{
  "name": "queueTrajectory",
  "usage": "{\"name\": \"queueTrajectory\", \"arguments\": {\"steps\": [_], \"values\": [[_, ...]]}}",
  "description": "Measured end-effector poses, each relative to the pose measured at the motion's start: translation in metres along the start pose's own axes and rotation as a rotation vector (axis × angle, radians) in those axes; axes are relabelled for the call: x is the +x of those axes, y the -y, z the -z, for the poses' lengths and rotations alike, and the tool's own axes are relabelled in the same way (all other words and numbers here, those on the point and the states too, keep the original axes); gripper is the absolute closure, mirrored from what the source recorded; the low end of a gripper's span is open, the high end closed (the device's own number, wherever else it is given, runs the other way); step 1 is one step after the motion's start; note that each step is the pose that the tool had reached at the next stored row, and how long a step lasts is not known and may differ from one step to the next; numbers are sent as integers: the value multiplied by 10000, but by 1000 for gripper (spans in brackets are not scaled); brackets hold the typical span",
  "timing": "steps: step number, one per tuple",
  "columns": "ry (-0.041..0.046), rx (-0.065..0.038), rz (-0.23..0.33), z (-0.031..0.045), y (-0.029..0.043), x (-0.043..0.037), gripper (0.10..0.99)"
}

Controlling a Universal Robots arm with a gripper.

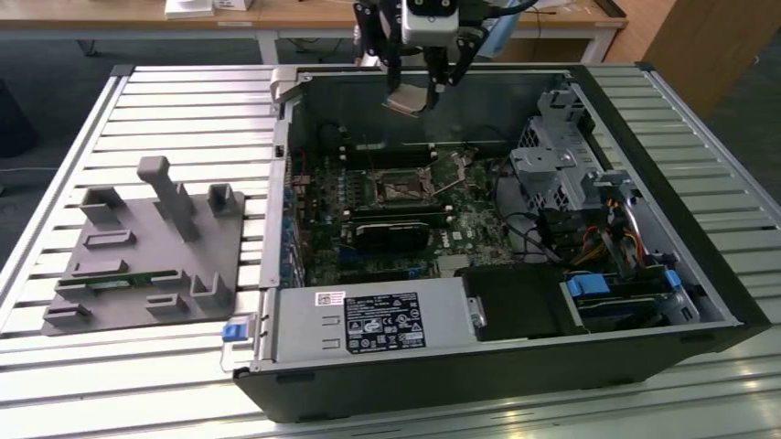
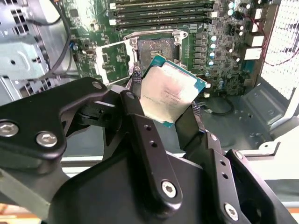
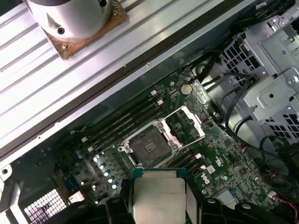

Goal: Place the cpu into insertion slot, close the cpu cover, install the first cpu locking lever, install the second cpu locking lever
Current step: 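Place the cpu into insertion slot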

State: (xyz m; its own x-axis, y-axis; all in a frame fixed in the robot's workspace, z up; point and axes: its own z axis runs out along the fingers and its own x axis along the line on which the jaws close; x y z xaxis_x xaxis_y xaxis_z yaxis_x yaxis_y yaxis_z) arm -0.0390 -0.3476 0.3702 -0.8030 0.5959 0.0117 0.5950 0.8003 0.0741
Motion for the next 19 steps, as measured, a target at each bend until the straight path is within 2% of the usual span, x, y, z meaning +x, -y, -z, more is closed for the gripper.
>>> {"name": "queueTrajectory", "arguments": {"steps": [4,7,19], "values": [[61,7,-680,-12,1,0,549],[143,49,-1171,-22,2,0,549],[416,181,-2615,-85,6,-1,549]]}}
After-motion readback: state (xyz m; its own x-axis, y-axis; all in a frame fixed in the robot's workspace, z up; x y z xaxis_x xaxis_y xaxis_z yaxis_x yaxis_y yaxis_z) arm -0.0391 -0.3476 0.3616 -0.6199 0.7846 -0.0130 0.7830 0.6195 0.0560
